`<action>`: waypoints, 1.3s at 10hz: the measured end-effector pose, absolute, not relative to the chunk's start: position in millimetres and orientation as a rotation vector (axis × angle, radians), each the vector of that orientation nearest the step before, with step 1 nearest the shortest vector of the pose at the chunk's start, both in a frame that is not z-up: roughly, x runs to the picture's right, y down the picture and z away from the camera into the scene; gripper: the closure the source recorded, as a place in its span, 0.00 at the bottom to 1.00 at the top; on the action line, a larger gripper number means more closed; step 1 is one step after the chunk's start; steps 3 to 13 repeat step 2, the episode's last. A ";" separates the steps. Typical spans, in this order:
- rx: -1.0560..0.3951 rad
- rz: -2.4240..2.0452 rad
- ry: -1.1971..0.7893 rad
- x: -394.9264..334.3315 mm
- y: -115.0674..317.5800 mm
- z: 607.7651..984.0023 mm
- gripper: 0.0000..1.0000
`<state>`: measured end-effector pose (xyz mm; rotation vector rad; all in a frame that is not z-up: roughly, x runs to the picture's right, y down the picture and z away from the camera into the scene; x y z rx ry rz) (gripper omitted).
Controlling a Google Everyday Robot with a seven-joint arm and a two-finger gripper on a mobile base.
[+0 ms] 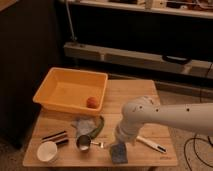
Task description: Place sponge in plastic cup
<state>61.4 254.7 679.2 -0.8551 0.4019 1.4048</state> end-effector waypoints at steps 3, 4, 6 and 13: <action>-0.809 1.511 0.471 72.7 239.2 680.7 0.20; -0.809 1.511 0.471 72.7 239.2 680.7 0.20; -0.809 1.511 0.471 72.7 239.2 680.7 0.20; -0.809 1.511 0.471 72.7 239.2 680.7 0.20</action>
